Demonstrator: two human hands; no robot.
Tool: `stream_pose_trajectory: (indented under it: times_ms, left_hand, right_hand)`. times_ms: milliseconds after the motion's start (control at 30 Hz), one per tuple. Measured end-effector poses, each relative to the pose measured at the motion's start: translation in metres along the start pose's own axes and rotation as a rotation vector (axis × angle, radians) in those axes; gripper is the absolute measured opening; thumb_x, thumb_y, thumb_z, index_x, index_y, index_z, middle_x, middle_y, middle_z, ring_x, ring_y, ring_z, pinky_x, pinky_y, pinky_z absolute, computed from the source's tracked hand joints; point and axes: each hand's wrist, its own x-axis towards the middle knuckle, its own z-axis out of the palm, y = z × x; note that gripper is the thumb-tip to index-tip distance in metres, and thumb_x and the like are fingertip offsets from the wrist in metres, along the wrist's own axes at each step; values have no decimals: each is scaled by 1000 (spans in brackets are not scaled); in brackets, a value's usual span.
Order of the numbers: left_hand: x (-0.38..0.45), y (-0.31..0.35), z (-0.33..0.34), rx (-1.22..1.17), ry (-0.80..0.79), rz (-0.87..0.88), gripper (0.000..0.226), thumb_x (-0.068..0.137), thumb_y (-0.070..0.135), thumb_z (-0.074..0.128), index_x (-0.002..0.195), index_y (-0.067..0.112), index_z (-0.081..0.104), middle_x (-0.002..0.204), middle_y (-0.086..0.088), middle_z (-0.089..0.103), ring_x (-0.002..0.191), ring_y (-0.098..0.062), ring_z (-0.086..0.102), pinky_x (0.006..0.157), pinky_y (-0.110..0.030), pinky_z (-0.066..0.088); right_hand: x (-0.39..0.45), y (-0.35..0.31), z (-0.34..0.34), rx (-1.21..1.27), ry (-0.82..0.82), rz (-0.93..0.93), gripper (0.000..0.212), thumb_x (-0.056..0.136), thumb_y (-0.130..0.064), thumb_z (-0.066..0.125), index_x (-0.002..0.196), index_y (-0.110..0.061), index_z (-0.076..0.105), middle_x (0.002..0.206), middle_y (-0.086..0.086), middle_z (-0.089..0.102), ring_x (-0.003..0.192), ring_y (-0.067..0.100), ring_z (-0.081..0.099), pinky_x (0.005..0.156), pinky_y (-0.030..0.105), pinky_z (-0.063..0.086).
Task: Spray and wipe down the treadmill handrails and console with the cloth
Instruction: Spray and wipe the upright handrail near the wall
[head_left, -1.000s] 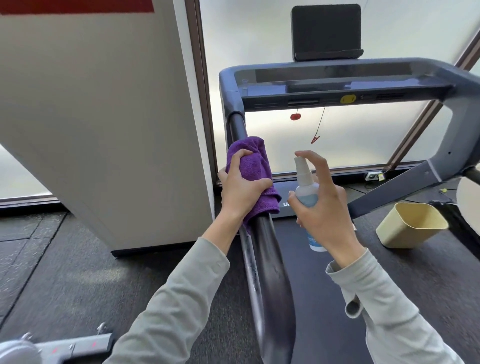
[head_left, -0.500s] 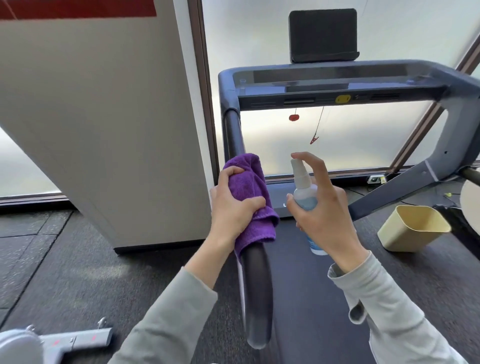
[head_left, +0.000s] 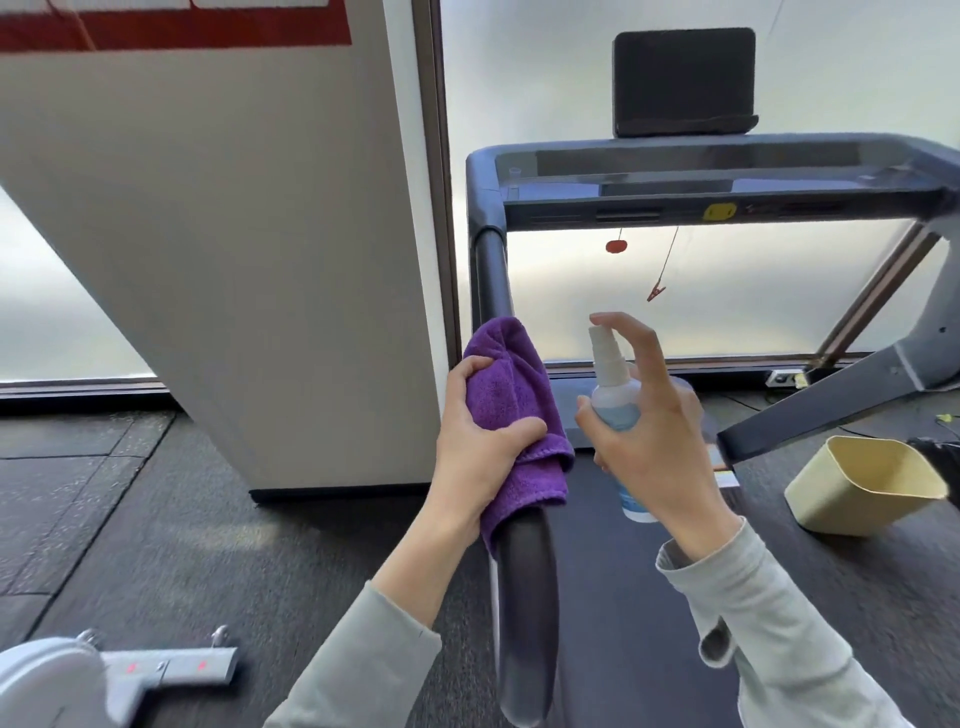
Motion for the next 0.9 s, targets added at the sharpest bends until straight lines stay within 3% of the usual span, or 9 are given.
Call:
stream_pose_trajectory:
  times_ms: [100,267,333,433,700,900]
  left_hand:
    - [18,0,4,33,41,1,58,54,21,76,94,53,49,114,7,57,103,-22,61,89,-49,54]
    - [90,11,11,61,51,-84,60,65,11,80,96,47,44,111,6,54,100,-27,61,87,-51,55]
    - [115,13,13,39,36,-132,63,63,12,80,98,47,42,111,3,54,98,-29,63,86,-51,56]
    - [149,15,16,51,41,-138,68,55,15,78,108,40,42,113,-1,56,100,-30,63,88,-50,55]
    - [219,29,23,143,39,-122,65,68,10,78,113,36,39,110,2,51,98,-25,59,89,-44,54]
    - [220,12,16,-204,-54,-151,65,75,5,76,120,33,39,118,-2,53,96,-26,61,71,-33,55]
  right_hand:
    - [12,6,7,4,-15,-9,68,83,-3,69,132,-40,39,71,-11,52,51,20,50,50,36,53]
    - [41,17,19,33,-28,6,68,82,-3,69,130,-42,41,90,1,62,51,22,54,52,44,54]
    - [49,22,24,31,-24,18,68,83,-3,69,130,-43,41,81,3,60,49,24,52,50,45,53]
    - [58,29,32,35,-29,45,65,83,-3,66,129,-43,42,63,-6,52,46,24,49,48,44,52]
    - [81,32,45,-4,7,82,67,82,-3,67,129,-43,42,67,-15,54,47,23,51,48,44,53]
    - [86,28,42,-41,70,100,71,82,-2,68,128,-48,39,79,-25,56,46,20,55,47,40,55]
